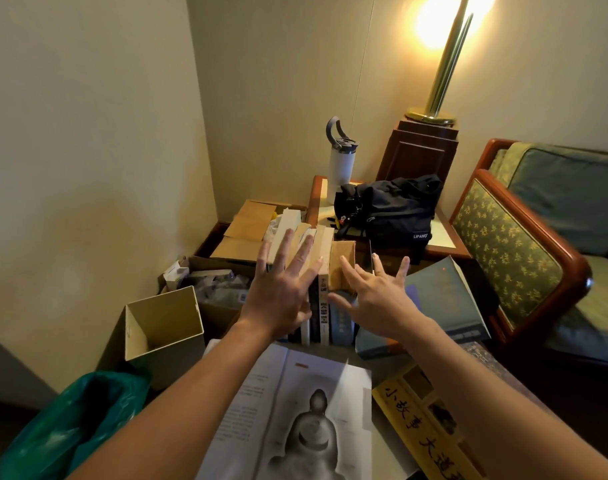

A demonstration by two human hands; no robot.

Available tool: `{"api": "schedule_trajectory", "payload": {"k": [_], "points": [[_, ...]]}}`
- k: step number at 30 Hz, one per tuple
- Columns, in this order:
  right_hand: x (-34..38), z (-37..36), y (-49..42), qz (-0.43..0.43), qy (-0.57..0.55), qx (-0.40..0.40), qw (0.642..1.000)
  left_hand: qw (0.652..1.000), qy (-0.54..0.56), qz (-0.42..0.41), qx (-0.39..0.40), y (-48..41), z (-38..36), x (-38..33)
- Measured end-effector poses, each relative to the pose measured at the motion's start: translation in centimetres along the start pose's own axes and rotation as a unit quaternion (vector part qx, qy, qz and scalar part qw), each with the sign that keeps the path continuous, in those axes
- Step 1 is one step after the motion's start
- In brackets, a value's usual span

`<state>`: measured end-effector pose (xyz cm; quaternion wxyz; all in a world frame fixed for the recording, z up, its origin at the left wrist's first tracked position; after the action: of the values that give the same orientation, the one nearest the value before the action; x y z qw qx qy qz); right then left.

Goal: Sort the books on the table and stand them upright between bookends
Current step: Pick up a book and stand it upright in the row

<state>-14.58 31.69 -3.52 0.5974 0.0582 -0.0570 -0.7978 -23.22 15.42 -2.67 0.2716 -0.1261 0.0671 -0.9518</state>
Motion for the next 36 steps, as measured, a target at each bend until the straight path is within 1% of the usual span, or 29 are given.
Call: {"api": "schedule_trajectory", "payload": {"k": [3,6,9,12,15,21,25,27,30,33,36], "points": [[0.0,-0.5,0.3,0.012,0.047,-0.014,0.999,1.0,0.019,0.023,0.001,0.2,-0.3,0.8],[0.3,-0.5,0.2,0.019,0.038,-0.055,0.998,0.999,0.039,0.027,0.022,0.2,-0.4,1.2],[0.5,-0.5,-0.2,0.02,0.028,-0.075,0.997,0.998,0.052,0.034,0.005,0.3,-0.2,1.3],[0.1,-0.6,-0.1,0.029,0.044,-0.065,0.997,0.998,0.059,0.033,-0.02,0.3,0.0,1.2],[-0.5,-0.5,0.3,0.044,0.064,-0.062,0.995,0.997,0.067,0.033,-0.025,0.2,0.0,1.2],[-0.2,-0.3,0.4,0.037,0.064,-0.081,0.994,0.995,0.088,0.045,-0.028,0.2,0.0,1.1],[0.1,-0.3,0.4,0.035,0.048,-0.113,0.992,0.994,0.102,0.042,-0.018,0.2,0.1,1.1],[0.1,-0.4,0.5,0.031,0.043,-0.117,0.992,0.994,0.108,0.033,-0.011,0.2,0.1,1.2],[0.1,-0.6,0.5,0.009,0.053,-0.093,0.994,0.993,0.119,-0.003,-0.02,0.5,-0.2,1.7],[0.4,-1.1,0.4,-0.006,0.07,-0.065,0.995,0.98,0.194,-0.006,-0.047,1.2,-0.4,2.9],[1.4,-1.7,1.4,-0.03,0.043,-0.085,0.995,0.959,0.279,0.0,-0.049,1.9,-1.4,3.4]]}}
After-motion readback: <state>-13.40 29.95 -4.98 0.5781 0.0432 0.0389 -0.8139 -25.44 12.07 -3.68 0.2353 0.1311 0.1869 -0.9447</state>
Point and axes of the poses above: each hand's wrist, its own y-axis away from the middle knuckle, its own z-axis out of the back of the hand, x = y × z, the point moved 4 cm from there along -y, towards the middle knuckle, and after that the axes turned 13 degrees about x, right-handed, at the moved point
